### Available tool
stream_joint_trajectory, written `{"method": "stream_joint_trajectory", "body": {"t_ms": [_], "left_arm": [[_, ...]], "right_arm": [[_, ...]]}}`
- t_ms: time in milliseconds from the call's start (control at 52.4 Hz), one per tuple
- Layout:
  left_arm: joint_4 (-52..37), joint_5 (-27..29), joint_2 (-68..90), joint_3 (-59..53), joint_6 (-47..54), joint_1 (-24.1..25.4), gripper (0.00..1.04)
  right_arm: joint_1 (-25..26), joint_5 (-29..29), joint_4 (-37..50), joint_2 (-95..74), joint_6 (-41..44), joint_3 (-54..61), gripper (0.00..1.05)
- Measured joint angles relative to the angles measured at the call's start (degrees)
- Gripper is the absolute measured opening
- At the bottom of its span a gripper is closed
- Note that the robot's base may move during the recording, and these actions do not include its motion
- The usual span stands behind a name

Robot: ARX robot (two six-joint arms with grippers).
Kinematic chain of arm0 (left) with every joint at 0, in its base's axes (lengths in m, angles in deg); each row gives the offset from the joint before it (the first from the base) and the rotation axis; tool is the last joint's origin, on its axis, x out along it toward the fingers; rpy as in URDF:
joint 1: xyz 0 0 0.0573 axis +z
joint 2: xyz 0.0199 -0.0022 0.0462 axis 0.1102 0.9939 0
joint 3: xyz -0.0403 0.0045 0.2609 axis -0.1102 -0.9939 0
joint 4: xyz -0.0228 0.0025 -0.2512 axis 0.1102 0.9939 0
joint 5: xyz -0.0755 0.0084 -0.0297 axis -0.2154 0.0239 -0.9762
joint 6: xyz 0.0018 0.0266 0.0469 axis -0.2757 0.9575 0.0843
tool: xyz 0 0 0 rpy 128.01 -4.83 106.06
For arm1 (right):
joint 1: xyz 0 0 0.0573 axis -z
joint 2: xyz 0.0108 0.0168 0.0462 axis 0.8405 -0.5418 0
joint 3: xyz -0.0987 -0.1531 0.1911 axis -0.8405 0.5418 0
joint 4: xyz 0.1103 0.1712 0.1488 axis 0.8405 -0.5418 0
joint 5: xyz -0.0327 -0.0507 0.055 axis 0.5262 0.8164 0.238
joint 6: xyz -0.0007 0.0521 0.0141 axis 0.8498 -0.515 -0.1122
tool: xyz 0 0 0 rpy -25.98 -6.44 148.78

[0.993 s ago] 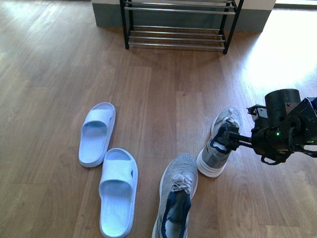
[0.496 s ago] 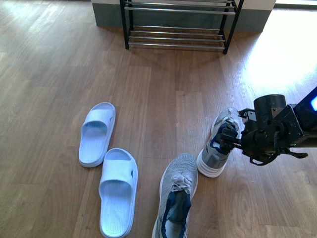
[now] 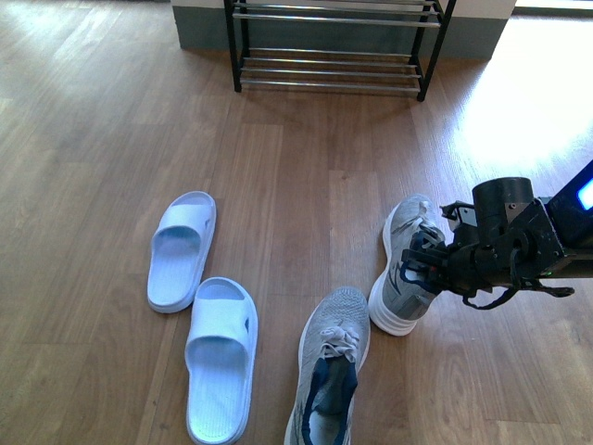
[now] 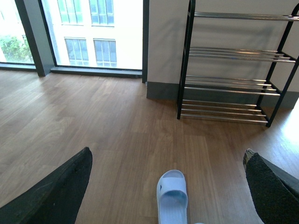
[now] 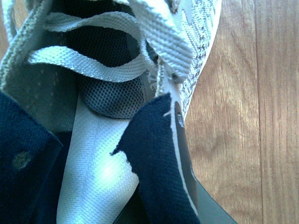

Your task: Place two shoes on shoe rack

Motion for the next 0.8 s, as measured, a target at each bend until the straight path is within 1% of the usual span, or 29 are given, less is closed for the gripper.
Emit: {"method": "stream_joint_trajectory", "body": {"t_ms": [172,305,420,515,668,802], "left_arm": [[0.0,0.0,0.0,0.0,0.0,0.0,0.95],[0.0,0.0,0.0,0.0,0.0,0.0,0.95],[0.0,0.0,0.0,0.0,0.0,0.0,0.95],[0.0,0.0,0.0,0.0,0.0,0.0,0.95],[0.0,0.0,0.0,0.0,0.0,0.0,0.95],[0.0,0.0,0.0,0.0,0.0,0.0,0.95]], "right_arm": [[-0.2,-0.5,3.2,1.4,0.0,3.5,0.01],[-0.2,-2.7,7.4,6.1,0.9,11.3,0.01],[0.3,-4.9,10.9,15.2,3.5,19.6,0.01],[1.7,-6.4,12.2,23.2,5.0,25.3,0.01],[6.2,-8.2,12.5,39.6,6.0,35.6,0.01],[10.6,-10.1,10.5,54.1,6.0,42.6,0.01]]}}
